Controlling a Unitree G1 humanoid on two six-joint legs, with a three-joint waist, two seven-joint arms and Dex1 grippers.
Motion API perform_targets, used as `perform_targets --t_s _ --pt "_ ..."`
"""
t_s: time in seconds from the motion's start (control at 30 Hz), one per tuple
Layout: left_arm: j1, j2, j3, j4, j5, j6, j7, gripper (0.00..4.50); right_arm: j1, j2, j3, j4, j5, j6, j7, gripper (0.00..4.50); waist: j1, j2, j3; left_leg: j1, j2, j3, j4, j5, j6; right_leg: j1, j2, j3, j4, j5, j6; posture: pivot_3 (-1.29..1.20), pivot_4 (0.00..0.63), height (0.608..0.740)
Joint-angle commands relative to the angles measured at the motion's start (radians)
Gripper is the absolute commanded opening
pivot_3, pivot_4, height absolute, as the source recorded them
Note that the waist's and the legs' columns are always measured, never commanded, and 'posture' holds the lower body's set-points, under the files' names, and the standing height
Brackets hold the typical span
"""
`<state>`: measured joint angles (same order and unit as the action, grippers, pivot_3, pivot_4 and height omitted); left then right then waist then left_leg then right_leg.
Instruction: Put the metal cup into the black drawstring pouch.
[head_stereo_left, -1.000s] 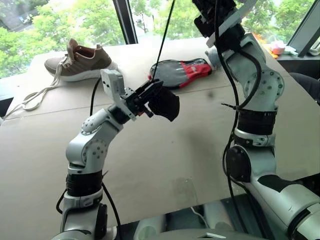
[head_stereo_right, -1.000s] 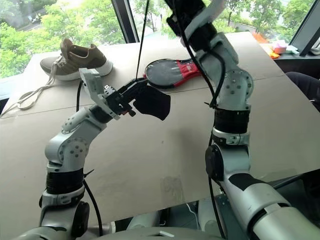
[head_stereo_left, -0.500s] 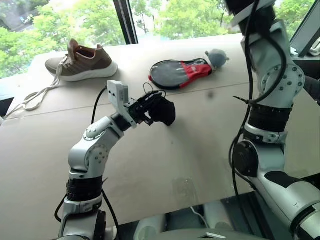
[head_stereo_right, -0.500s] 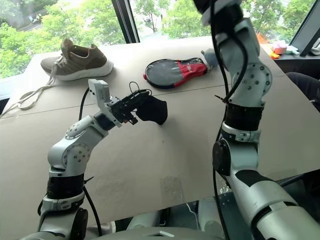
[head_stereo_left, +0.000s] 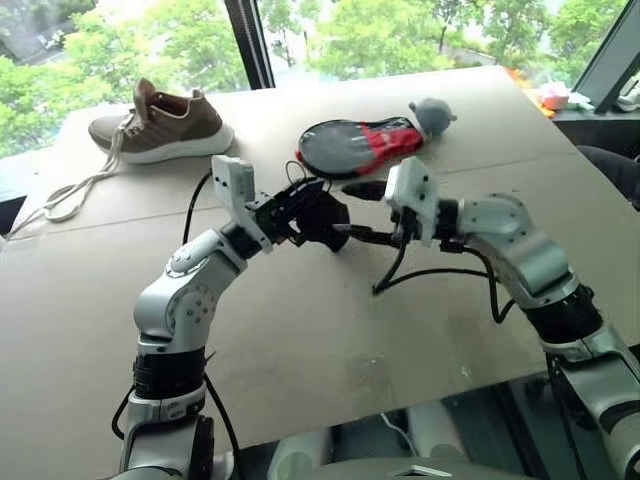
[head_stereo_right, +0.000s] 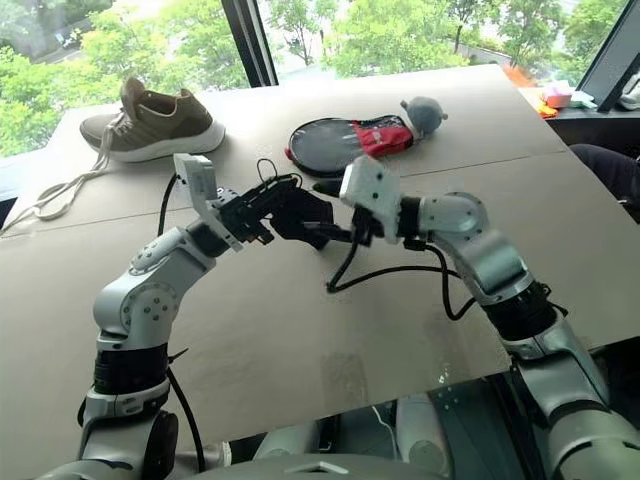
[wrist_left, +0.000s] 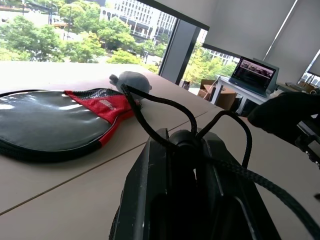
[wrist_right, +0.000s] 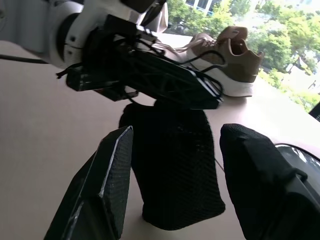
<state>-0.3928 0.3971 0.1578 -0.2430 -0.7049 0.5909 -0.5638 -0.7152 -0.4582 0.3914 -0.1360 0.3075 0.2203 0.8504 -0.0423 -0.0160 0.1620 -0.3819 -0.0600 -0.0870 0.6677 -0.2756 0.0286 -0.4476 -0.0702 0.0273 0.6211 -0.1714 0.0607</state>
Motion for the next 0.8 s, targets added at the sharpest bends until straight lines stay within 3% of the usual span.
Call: perform_targets --t_s 0.03,0.17,0.37,0.6,0.73,0.8 --pt "-0.023 0.010 0.015 -0.020 -0.016 0.002 -0.006 0.16 -0.023 0.040 0.022 0.021 -0.121 -0.105 -0.021 2.76 0.006 -0.001 0.000 0.000 0.000 -0.001 0.000 0.000 0.000 0.000 0.000 -0.001 0.000 0.000 0.000 0.00 0.150 0.740" --pt "-0.028 0.011 0.015 -0.023 -0.022 0.012 -0.005 0.16 -0.037 0.074 0.034 0.096 -0.248 -0.223 -0.050 2.76 0.011 -0.001 0.000 0.000 -0.001 -0.001 0.001 0.000 0.000 0.000 0.000 -0.001 0.000 0.000 0.000 0.00 0.150 0.740" --pt "-0.029 0.011 0.017 -0.024 -0.020 0.013 -0.002 0.16 -0.014 0.115 0.019 0.110 -0.269 -0.257 -0.033 2.76 0.012 -0.001 0.000 -0.001 -0.001 -0.001 0.000 0.000 0.000 0.000 0.000 -0.001 -0.001 0.000 0.000 0.00 0.150 0.740" --pt "-0.037 0.011 0.015 -0.019 -0.014 0.010 0.000 0.16 0.038 0.099 -0.066 -0.151 0.041 0.104 0.074 2.76 0.017 -0.001 0.000 -0.001 0.000 -0.002 0.000 0.000 0.000 0.000 -0.001 -0.001 -0.001 0.000 0.000 0.00 0.150 0.740" --pt "-0.043 0.007 0.011 -0.011 -0.005 0.001 0.002 0.16 0.010 0.139 -0.076 -0.231 0.094 0.230 0.013 2.76 0.016 -0.001 0.000 0.000 0.000 -0.002 0.000 0.000 0.000 0.000 0.000 -0.001 -0.001 0.000 0.000 0.00 0.150 0.740" --pt "-0.060 0.010 -0.003 -0.006 0.029 -0.016 0.014 0.16 -0.021 0.146 -0.047 -0.213 0.014 0.237 -0.032 2.76 0.018 -0.001 0.000 0.000 0.000 -0.002 0.000 0.000 0.000 0.000 0.000 -0.001 0.000 0.000 0.000 0.00 0.150 0.740"
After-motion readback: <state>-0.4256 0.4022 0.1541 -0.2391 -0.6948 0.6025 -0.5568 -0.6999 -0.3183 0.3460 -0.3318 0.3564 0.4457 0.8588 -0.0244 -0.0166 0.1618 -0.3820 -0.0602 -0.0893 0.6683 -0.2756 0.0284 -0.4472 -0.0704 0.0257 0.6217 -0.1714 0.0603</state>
